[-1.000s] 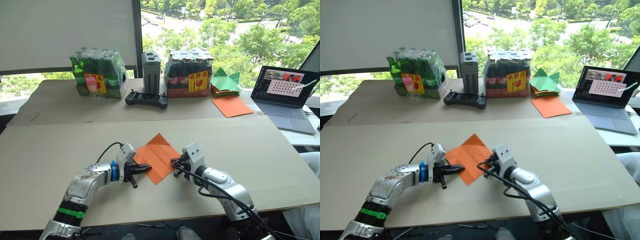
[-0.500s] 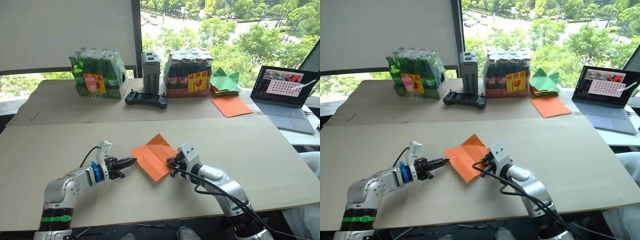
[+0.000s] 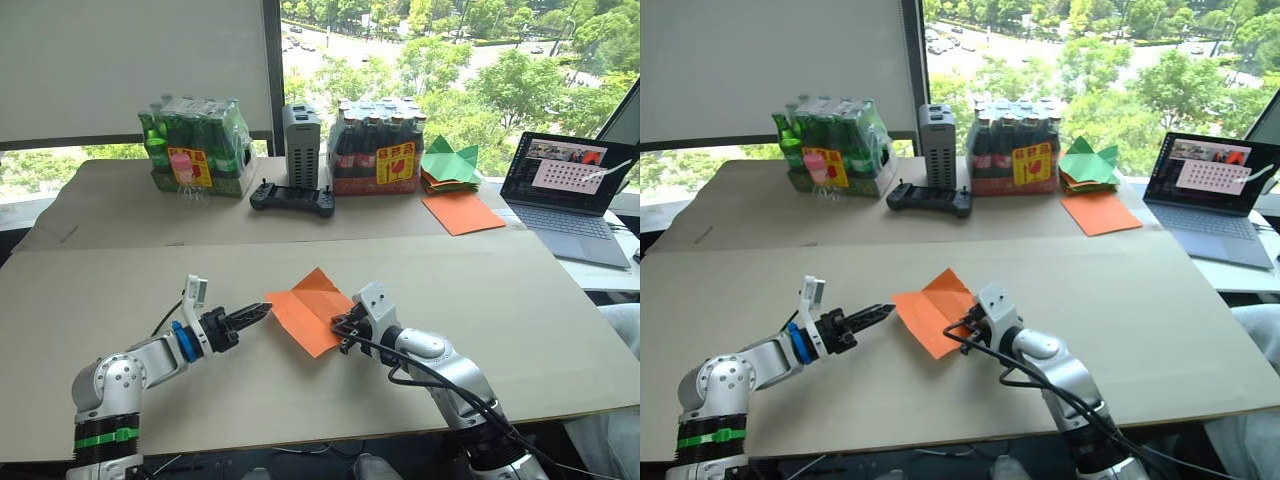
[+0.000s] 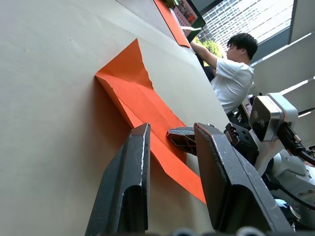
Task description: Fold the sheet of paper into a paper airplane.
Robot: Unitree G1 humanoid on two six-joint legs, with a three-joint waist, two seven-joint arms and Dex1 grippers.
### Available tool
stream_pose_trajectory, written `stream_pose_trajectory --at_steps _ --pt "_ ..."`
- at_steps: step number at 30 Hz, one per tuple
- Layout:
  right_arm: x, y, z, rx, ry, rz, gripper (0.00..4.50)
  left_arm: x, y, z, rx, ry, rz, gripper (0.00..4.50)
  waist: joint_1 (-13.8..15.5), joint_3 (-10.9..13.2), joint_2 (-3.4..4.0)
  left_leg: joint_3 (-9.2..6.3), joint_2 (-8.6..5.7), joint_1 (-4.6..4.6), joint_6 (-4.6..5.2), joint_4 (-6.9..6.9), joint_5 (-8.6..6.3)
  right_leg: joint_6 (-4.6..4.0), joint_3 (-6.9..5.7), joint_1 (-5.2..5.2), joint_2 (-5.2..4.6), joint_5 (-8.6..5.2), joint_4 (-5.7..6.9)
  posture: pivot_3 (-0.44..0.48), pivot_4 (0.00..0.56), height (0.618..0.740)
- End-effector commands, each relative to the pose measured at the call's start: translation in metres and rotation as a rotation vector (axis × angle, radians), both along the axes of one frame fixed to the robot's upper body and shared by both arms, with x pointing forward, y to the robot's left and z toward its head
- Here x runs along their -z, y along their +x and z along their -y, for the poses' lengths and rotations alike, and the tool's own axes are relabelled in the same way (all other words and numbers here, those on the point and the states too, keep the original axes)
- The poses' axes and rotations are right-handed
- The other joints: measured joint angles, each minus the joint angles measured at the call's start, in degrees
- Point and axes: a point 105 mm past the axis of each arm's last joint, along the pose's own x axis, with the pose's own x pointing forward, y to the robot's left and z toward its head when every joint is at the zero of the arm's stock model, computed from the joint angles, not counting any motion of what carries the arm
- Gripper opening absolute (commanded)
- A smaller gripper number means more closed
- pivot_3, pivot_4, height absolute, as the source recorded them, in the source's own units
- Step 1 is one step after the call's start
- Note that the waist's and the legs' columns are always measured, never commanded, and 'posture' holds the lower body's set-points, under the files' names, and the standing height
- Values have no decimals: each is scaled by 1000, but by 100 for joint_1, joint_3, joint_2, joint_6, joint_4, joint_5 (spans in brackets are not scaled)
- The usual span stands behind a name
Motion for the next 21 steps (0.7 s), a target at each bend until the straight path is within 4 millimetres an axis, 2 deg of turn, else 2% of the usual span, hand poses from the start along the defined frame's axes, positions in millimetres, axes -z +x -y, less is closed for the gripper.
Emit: stream_pose_trajectory --at_steps 1,13,21 --pt "18 -5 -1 -4 -33 -57 0 -3 4 3 0 -11 2 1499 -1 0 0 0 0 0 0 0 0 0 0 0 0 0 0 0 150 740" --pt "19 -7 4 13 -40 -58 0 1 18 -17 -100 -19 -34 1499 9 0 0 0 -1 -2 0 0 0 0 0 -1 0 0 -2 0 150 740" --pt "19 -8 5 13 -45 -60 0 1 14 -18 -94 -28 -44 1499 10 0 0 0 -1 -4 0 0 0 0 0 -1 -1 0 -4 0 150 740"
